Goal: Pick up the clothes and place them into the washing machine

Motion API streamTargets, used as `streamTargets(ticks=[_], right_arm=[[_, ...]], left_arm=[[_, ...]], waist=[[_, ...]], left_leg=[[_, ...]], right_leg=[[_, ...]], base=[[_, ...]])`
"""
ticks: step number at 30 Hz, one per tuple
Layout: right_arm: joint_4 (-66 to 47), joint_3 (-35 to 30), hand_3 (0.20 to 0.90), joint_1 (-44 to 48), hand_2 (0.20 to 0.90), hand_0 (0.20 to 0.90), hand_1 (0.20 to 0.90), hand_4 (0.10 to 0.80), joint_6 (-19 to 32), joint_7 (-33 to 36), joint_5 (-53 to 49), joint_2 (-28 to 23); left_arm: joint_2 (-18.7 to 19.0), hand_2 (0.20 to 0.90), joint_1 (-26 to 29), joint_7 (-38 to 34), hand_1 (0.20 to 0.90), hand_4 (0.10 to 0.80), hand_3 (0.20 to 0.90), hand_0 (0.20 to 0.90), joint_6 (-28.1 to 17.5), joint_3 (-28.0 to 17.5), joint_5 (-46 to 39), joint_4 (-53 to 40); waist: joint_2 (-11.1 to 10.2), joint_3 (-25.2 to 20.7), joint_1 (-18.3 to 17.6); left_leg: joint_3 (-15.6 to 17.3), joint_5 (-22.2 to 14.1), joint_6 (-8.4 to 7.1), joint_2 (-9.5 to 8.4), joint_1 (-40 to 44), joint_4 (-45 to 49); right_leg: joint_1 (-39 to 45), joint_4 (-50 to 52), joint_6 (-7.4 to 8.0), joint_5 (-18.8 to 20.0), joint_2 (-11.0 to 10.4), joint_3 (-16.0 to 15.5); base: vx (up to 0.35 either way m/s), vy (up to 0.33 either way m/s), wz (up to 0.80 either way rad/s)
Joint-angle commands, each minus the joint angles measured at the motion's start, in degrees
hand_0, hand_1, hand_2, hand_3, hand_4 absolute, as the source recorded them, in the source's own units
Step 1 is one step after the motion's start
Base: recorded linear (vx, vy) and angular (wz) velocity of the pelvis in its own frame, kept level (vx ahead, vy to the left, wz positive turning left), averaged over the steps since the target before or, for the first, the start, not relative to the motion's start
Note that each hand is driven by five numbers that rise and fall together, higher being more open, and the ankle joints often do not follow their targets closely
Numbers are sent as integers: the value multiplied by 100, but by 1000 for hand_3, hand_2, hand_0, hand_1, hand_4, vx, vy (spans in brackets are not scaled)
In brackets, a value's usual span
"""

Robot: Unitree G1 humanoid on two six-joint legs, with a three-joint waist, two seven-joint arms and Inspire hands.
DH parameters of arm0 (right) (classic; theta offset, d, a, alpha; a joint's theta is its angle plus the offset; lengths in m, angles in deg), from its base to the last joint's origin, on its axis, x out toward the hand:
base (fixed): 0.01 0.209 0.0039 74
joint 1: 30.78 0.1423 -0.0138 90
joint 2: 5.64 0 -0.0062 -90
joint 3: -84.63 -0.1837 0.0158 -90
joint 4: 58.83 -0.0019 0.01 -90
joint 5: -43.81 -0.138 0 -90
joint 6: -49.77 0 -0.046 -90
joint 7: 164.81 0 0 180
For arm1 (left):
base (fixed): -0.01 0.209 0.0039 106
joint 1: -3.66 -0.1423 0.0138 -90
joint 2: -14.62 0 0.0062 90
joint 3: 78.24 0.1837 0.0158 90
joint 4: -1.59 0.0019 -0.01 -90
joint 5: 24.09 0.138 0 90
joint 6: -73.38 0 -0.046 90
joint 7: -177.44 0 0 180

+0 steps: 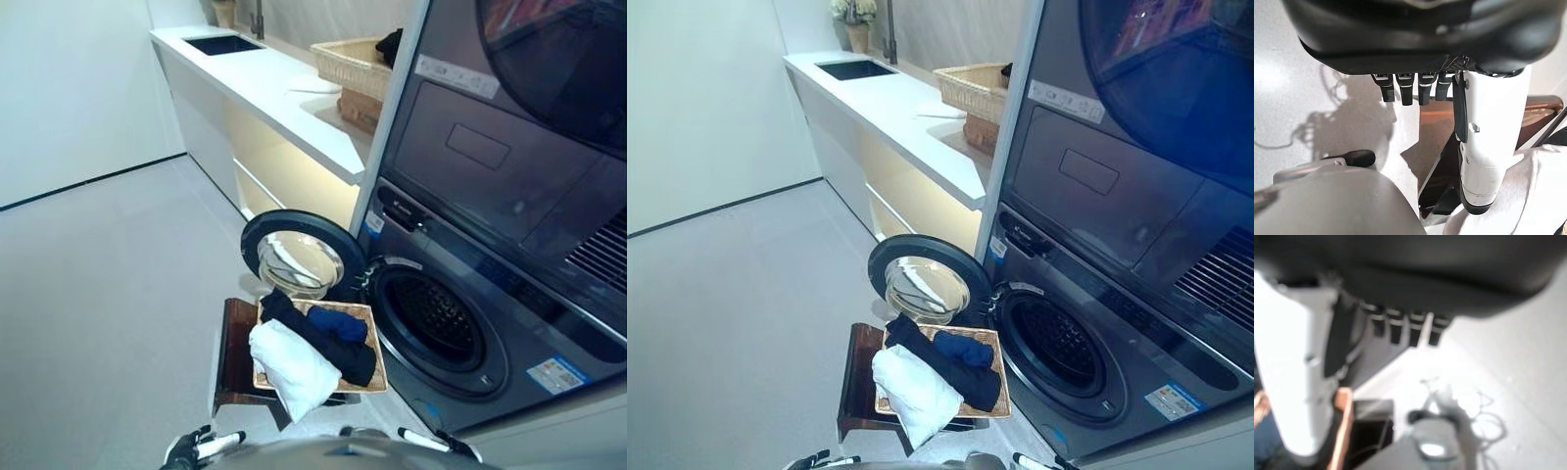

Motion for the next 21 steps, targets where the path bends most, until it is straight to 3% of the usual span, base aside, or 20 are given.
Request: streamTargets(ticks=[1, 6, 13, 21], right_arm=[[88, -209, 900, 308, 900, 900, 900, 800, 243, 182, -121, -134], [-46, -129, 900, 354, 900, 900, 900, 800, 261, 181, -128, -87], [-72, -66, 900, 396, 900, 900, 900, 800, 290, 214, -94, -161], [-52, -61, 900, 429, 900, 900, 900, 800, 321, 216, -127, -280]], left_arm=[[54, 900, 239, -70, 900, 800, 900, 900, -269, -221, -62, 71], [20, 900, 193, -103, 900, 800, 900, 900, -263, -230, -114, 101], [-124, 900, 237, -168, 900, 800, 900, 900, -278, -204, -255, 49], [-258, 900, 381, -173, 900, 800, 900, 900, -310, -47, -265, -95]], waist=[[46, -128, -9], [11, -246, 16], [-40, -399, 56], [-40, -517, 40]], left_leg=[[-99, -292, -571, -146, -89, -46], [-117, -285, -644, -61, -209, -46], [-147, -317, -855, 241, -233, -46], [-170, -336, -972, 412, -156, 63]], right_leg=[[354, -558, 126, 731, 14, 192], [448, -755, 120, 707, 108, 268], [628, -979, -4, 521, 300, 72], [852, -1006, -127, 320, 421, -55]], base=[[96, -86, 19], [105, -126, 5], [142, -195, 8], [86, -127, 12]])
